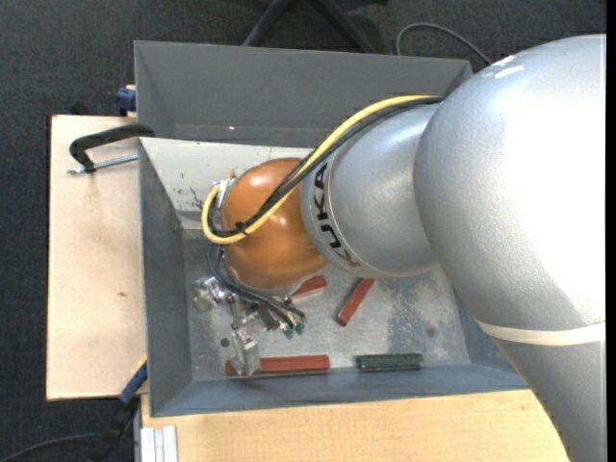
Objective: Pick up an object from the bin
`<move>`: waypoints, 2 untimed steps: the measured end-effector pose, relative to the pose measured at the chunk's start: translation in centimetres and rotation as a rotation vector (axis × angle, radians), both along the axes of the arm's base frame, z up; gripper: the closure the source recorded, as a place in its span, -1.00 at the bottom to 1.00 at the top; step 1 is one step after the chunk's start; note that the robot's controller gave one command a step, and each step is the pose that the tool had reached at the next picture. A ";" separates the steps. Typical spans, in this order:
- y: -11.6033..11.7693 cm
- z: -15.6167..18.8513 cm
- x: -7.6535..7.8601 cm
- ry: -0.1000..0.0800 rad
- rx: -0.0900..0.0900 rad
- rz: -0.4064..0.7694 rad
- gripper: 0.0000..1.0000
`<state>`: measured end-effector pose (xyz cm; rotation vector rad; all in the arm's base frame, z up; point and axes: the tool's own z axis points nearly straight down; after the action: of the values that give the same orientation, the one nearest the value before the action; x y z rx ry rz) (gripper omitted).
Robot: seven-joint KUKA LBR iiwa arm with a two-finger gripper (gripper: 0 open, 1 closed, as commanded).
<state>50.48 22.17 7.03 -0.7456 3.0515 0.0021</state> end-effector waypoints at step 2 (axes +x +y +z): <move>-11.1 0.9 4.3 0.002 -0.001 0.322 -1.00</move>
Offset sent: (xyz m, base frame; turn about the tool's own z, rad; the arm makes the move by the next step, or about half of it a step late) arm 0.0305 -0.0965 0.0783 -0.0073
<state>54.78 11.02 7.92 -1.2257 2.8950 0.0014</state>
